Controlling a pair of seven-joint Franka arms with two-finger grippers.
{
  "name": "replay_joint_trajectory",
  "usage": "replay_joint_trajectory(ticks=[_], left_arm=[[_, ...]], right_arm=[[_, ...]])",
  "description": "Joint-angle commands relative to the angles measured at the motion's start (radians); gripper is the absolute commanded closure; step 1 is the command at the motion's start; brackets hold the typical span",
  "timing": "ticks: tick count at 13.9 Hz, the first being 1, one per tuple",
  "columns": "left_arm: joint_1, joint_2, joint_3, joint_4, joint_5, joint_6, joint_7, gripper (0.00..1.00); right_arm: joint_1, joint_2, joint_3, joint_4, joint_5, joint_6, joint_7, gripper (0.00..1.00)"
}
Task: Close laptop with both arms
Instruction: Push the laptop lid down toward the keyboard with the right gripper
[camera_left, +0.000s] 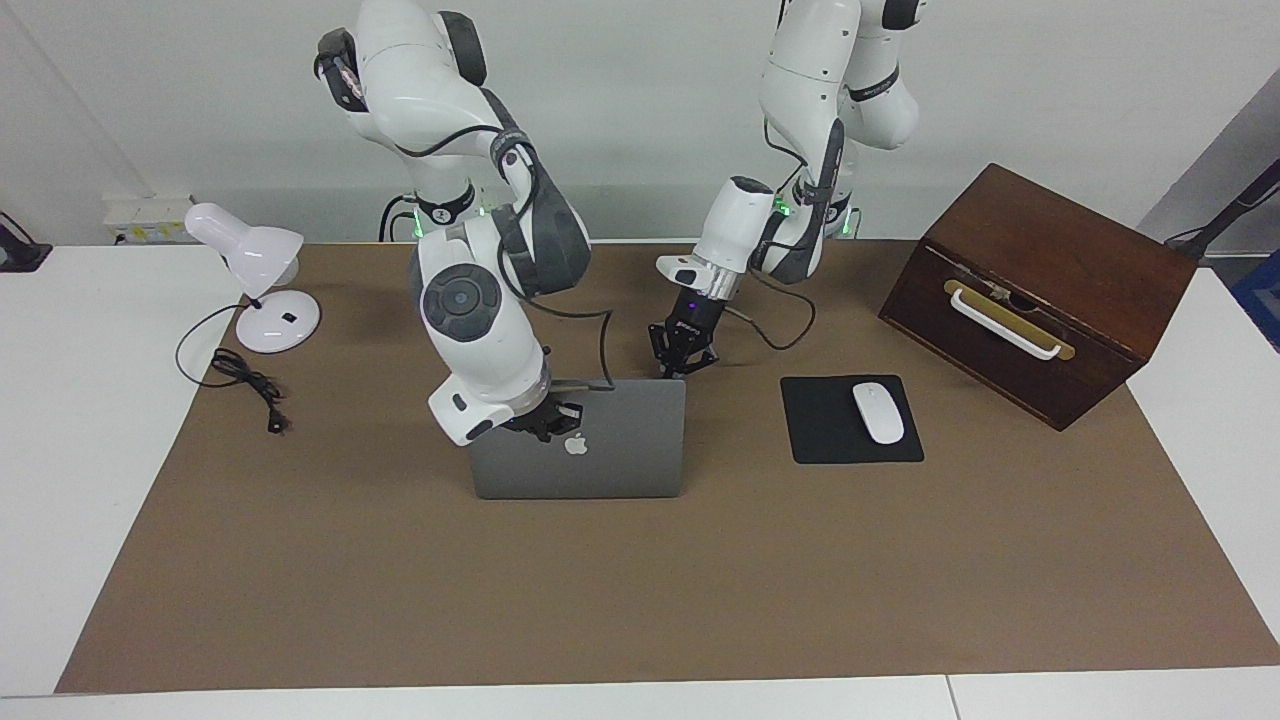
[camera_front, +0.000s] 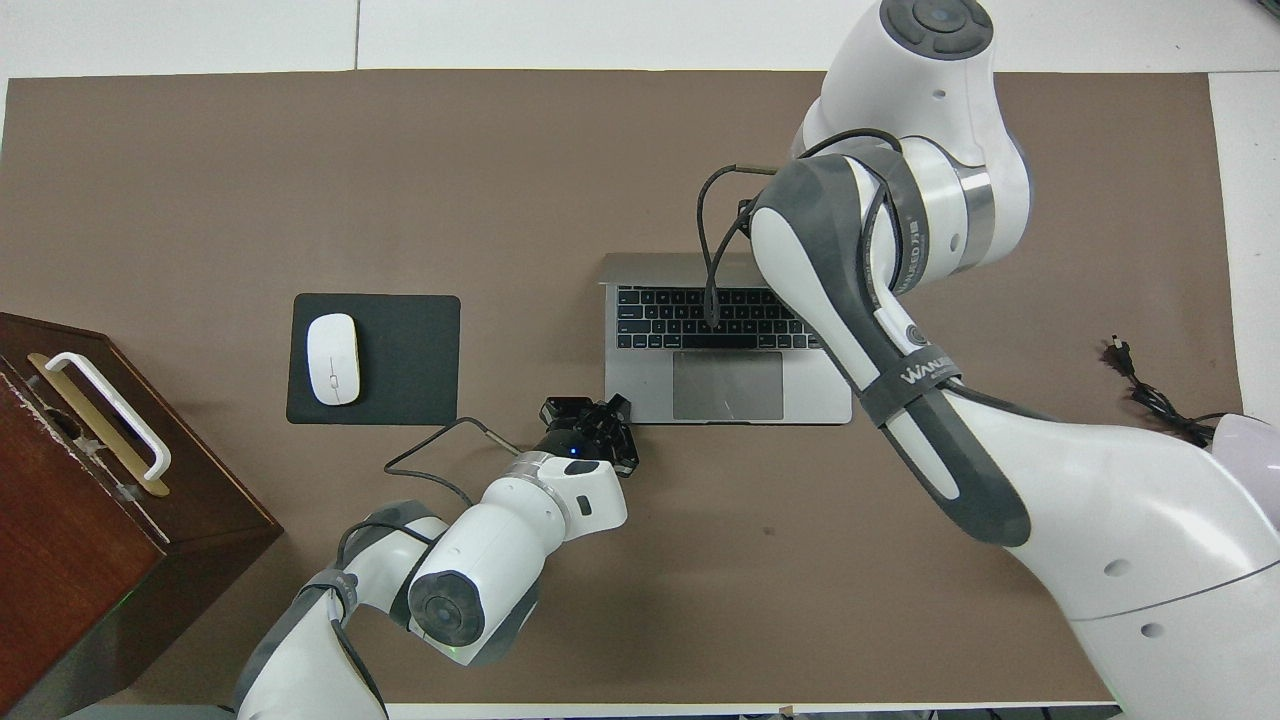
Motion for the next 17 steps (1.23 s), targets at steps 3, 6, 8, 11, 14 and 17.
replay_joint_trajectory(ticks=[3,6,8,11,14,17], left_arm=[[-0.021,0.055,0.018,0.002,-0.011,0.034,0.024,1.00],[-0.020,0.057,0.020,0.002,-0.010,0.034,0.024,1.00],[-0.020,0.059,0.020,0.002,-0.008,0.034,0.025,1.00],[-0.018,0.059,0.020,-0.001,-0.006,0.034,0.035,1.00],[-0.016,0.059,0.020,-0.007,-0.006,0.034,0.045,1.00],[-0.016,0.060,0.020,-0.007,-0.006,0.034,0.053,1.00]], right_arm=[[-0.035,-0.033,0.015,-0.114,0.041,0.009,-0.022,1.00],[-0.039,-0.022,0.015,-0.149,0.055,0.035,-0.022,1.00],[-0.047,-0.022,0.015,-0.204,0.054,0.085,-0.022,1.00],[-0.052,-0.020,0.015,-0.252,0.054,0.145,-0.027,1.00],[-0.052,-0.011,0.015,-0.275,0.051,0.185,-0.031,1.00],[-0.050,-0.011,0.013,-0.277,0.048,0.185,-0.032,1.00]])
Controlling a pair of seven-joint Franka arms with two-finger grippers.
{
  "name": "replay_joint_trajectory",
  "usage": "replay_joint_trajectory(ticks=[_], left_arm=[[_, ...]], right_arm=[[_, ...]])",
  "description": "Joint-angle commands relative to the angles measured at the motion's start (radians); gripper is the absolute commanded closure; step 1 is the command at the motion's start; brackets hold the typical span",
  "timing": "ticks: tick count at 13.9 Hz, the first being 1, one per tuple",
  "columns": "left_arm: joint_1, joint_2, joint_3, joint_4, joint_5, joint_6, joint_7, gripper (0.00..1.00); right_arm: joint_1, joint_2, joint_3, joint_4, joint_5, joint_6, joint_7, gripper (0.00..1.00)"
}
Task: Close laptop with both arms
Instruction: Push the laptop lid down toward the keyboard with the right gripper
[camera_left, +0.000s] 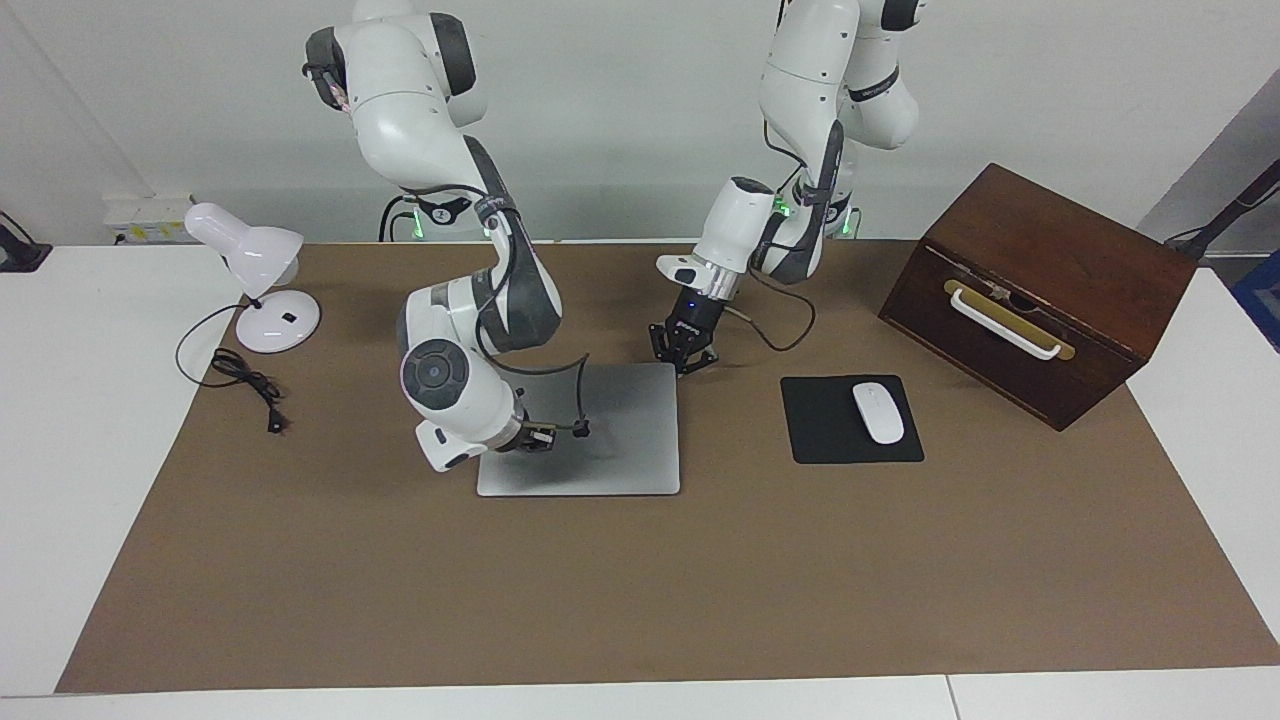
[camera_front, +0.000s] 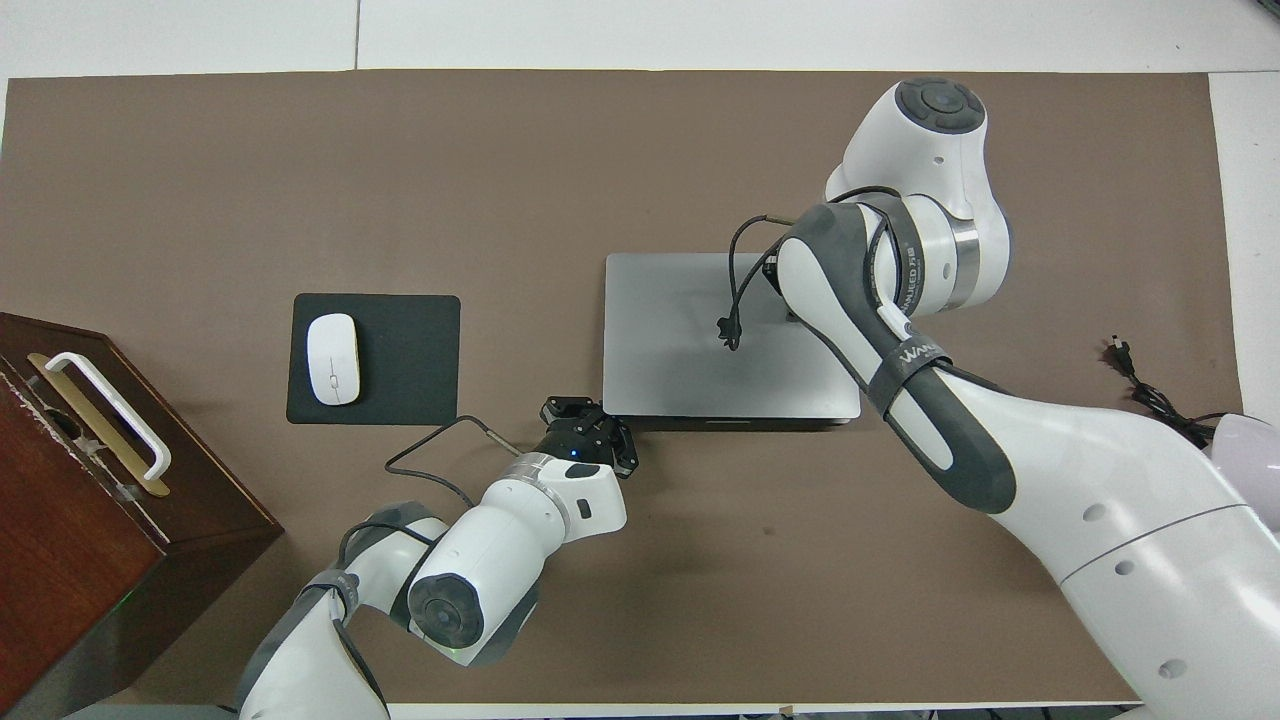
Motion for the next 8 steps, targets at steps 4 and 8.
replay_joint_trajectory(ticks=[4,8], left_arm=[[-0.016,0.056,0.020,-0.005,-0.007,0.020,0.026,1.00],[-0.016,0.056,0.020,-0.006,-0.007,0.020,0.028,1.00]], right_arm=[[-0.028,-0.029,0.006,0.016,0.024,0.015,-0.027,1.00],[-0.029,-0.060,-0.003,0.027,-0.045,0.213,-0.027,1.00]])
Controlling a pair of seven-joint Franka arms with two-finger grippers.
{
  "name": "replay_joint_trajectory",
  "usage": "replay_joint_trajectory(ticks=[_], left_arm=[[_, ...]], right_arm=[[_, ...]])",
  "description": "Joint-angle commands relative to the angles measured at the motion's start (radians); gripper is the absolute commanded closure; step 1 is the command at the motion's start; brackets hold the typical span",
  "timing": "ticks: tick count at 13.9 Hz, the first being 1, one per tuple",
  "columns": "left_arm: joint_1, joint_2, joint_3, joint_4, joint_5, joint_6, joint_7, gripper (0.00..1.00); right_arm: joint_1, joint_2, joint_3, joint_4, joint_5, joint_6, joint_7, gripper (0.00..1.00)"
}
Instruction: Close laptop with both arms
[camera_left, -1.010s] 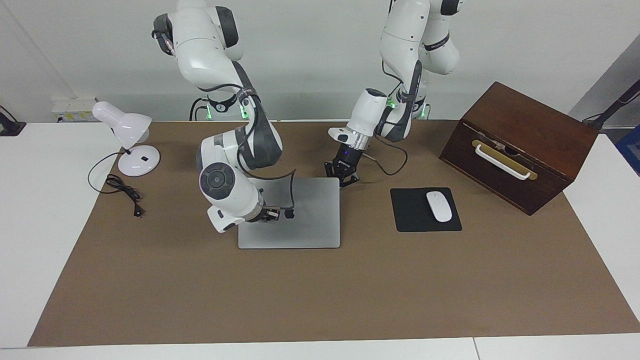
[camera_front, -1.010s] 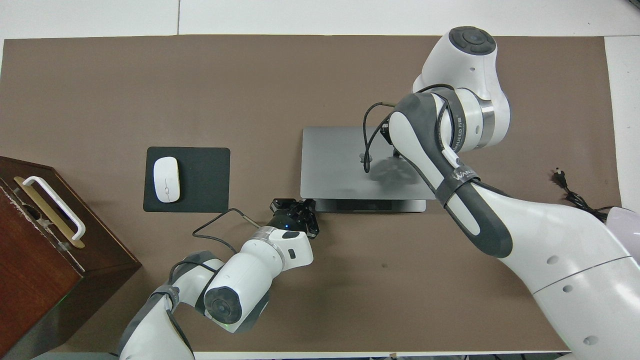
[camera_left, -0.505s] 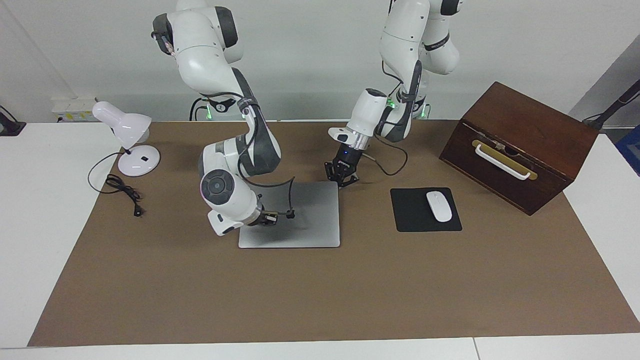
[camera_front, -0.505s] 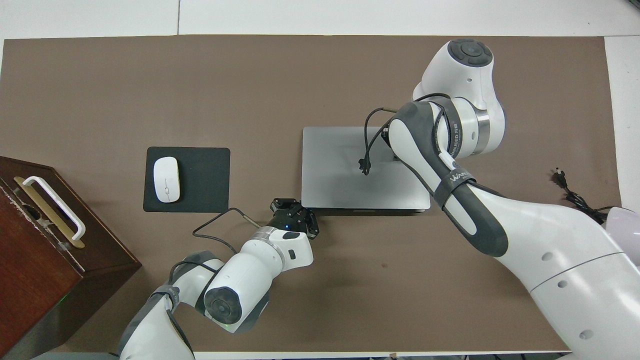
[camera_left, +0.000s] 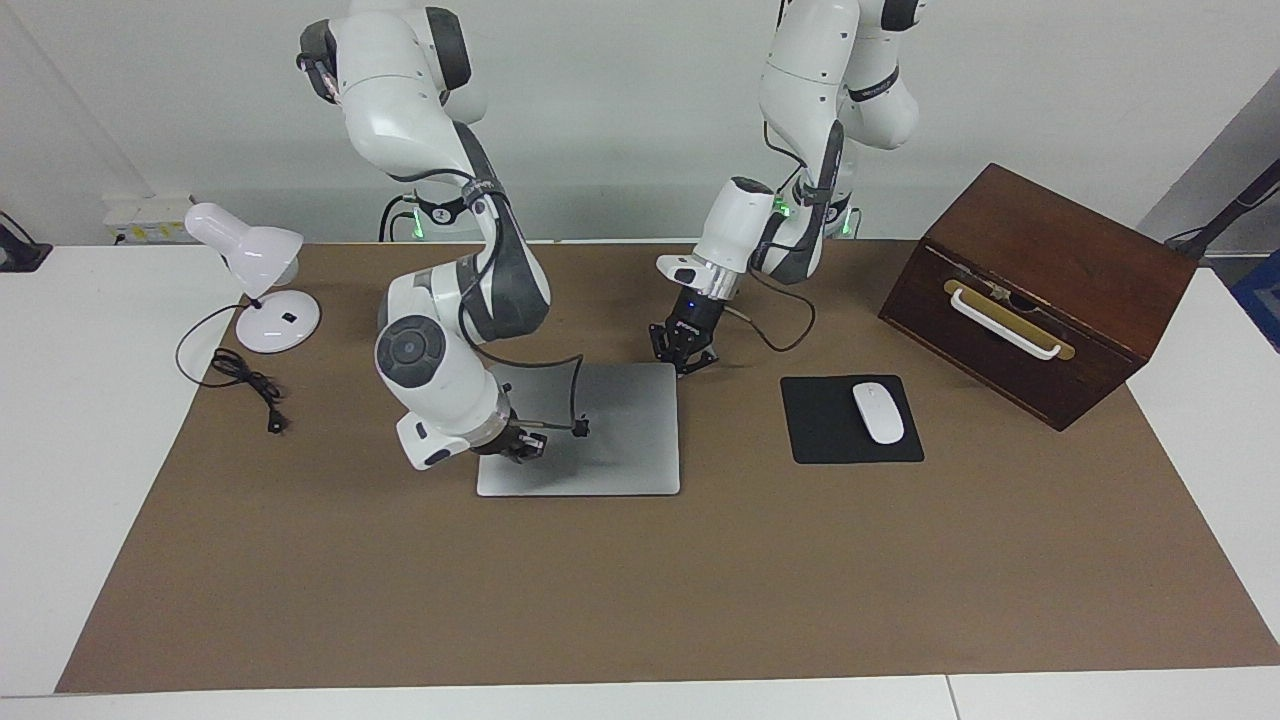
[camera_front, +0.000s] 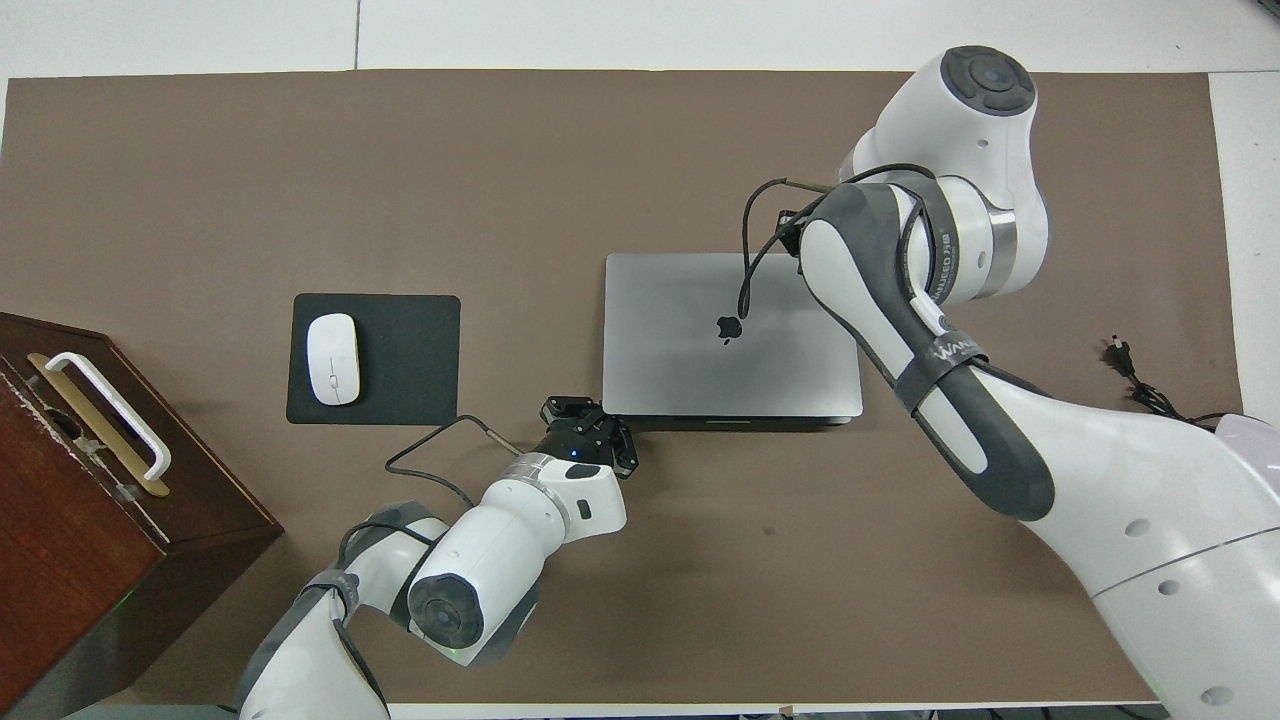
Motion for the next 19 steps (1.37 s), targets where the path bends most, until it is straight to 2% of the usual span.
replay_joint_trajectory(ticks=[1,3,5,6,7,8,9,11,13,14,17,19], left_arm=[[-0.016,0.056,0.020,-0.004,-0.007,0.018,0.021,1.00],[-0.010,0.056,0.018,-0.004,-0.007,0.018,0.020,1.00],[-0.008,0.053,0.018,0.000,-0.008,0.018,0.001,1.00],[-0.010,0.045,0.018,0.000,-0.007,0.018,-0.029,1.00],[-0.010,0.036,0.018,0.005,-0.008,0.018,-0.058,1.00],[-0.010,0.019,0.018,0.005,-0.008,0.015,-0.069,1.00],[-0.008,0.010,0.018,0.002,-0.008,0.008,-0.071,1.00],[-0.007,-0.010,0.018,0.000,-0.008,-0.018,-0.074,1.00],[0.004,-0.055,0.018,-0.001,-0.008,-0.080,-0.074,1.00],[0.007,-0.085,0.018,-0.001,-0.008,-0.131,-0.073,1.00],[0.021,-0.176,0.020,-0.001,-0.008,-0.272,-0.066,1.00],[0.027,-0.251,0.020,0.000,-0.008,-0.408,-0.056,1.00]], right_arm=[[-0.015,-0.019,0.004,-0.007,-0.104,0.179,-0.029,1.00],[-0.057,-0.022,0.001,0.011,-0.271,0.365,-0.091,1.00],[-0.181,0.007,0.039,0.150,-0.272,0.343,-0.380,1.00],[-0.224,0.005,0.047,0.174,-0.268,0.308,-0.501,1.00],[-0.255,-0.001,0.052,0.184,-0.267,0.277,-0.572,0.85],[-0.301,-0.022,0.067,0.197,-0.264,0.231,-0.643,0.54],[-0.341,-0.062,0.095,0.197,-0.262,0.172,-0.720,0.53],[-0.364,-0.149,0.103,0.197,-0.281,0.019,-0.827,0.27],[-0.351,-0.217,0.099,0.198,-0.273,-0.201,-0.843,0.00],[-0.342,-0.238,0.101,0.198,-0.268,-0.272,-0.776,0.00],[-0.331,-0.286,0.107,0.181,-0.227,-0.381,-0.466,0.00],[-0.337,-0.327,0.106,0.169,-0.227,-0.422,-0.458,0.00]])
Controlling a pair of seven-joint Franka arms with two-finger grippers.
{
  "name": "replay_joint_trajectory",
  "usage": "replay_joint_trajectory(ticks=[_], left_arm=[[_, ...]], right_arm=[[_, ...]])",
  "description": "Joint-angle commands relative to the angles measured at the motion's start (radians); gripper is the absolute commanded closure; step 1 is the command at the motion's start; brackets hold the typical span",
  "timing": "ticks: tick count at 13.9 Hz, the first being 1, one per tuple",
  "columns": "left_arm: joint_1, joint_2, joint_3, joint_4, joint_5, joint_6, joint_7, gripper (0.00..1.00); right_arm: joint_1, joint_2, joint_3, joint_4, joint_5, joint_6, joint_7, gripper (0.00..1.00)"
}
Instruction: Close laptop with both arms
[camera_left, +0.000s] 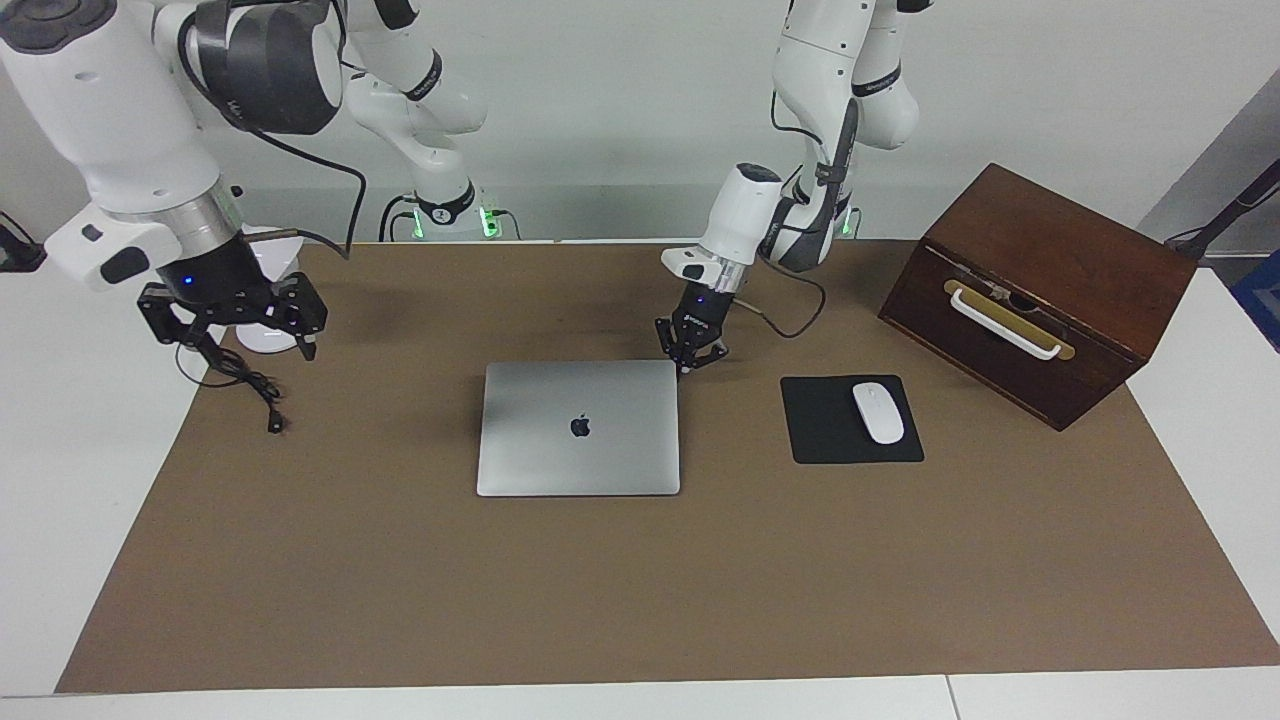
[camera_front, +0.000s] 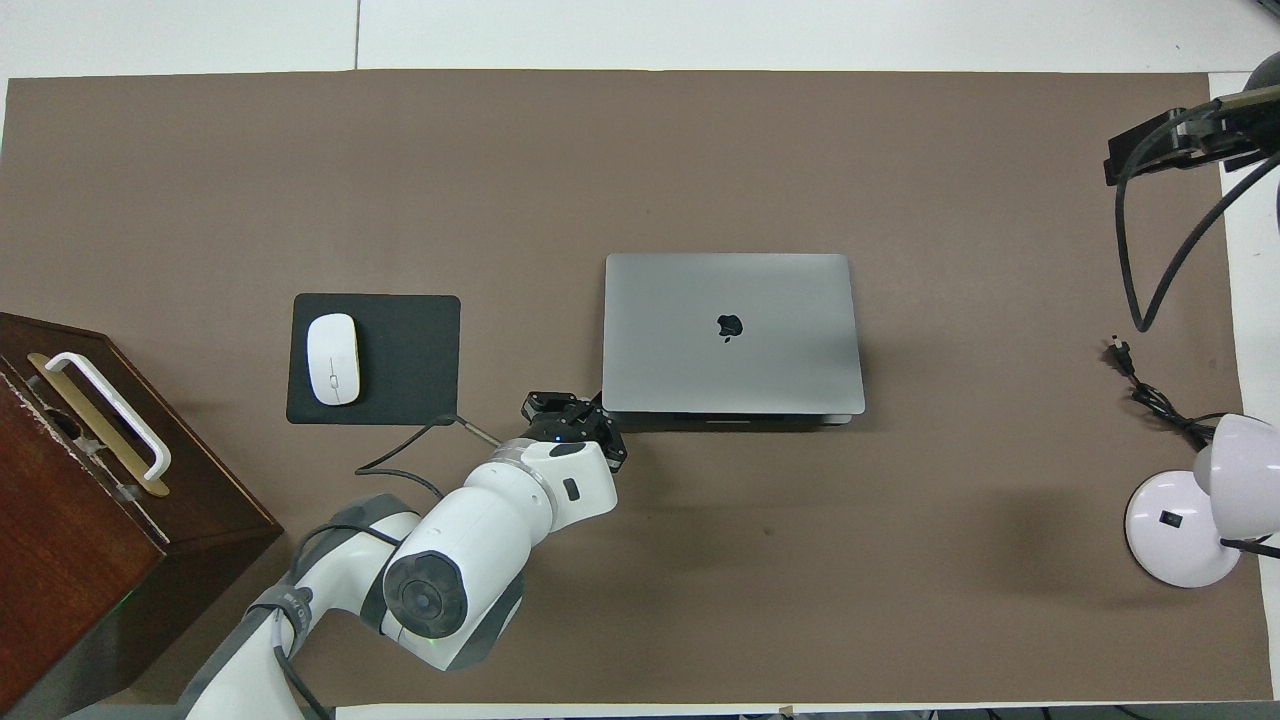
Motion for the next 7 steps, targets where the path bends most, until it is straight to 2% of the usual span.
replay_joint_trajectory(ticks=[1,3,7], left_arm=[[0.015,-0.129,-0.004,-0.013,-0.007,-0.185,0.030,1.00],[0.015,-0.179,-0.002,-0.005,-0.007,-0.299,0.061,1.00],[0.022,-0.243,0.000,0.012,-0.007,-0.437,0.059,1.00]], right_arm=[[-0.018,-0.084,0.000,-0.065,0.021,-0.020,0.037,0.00],[-0.020,-0.164,-0.003,-0.154,0.022,-0.009,0.044,0.00],[-0.035,-0.217,-0.006,-0.230,0.068,0.029,0.050,0.00]])
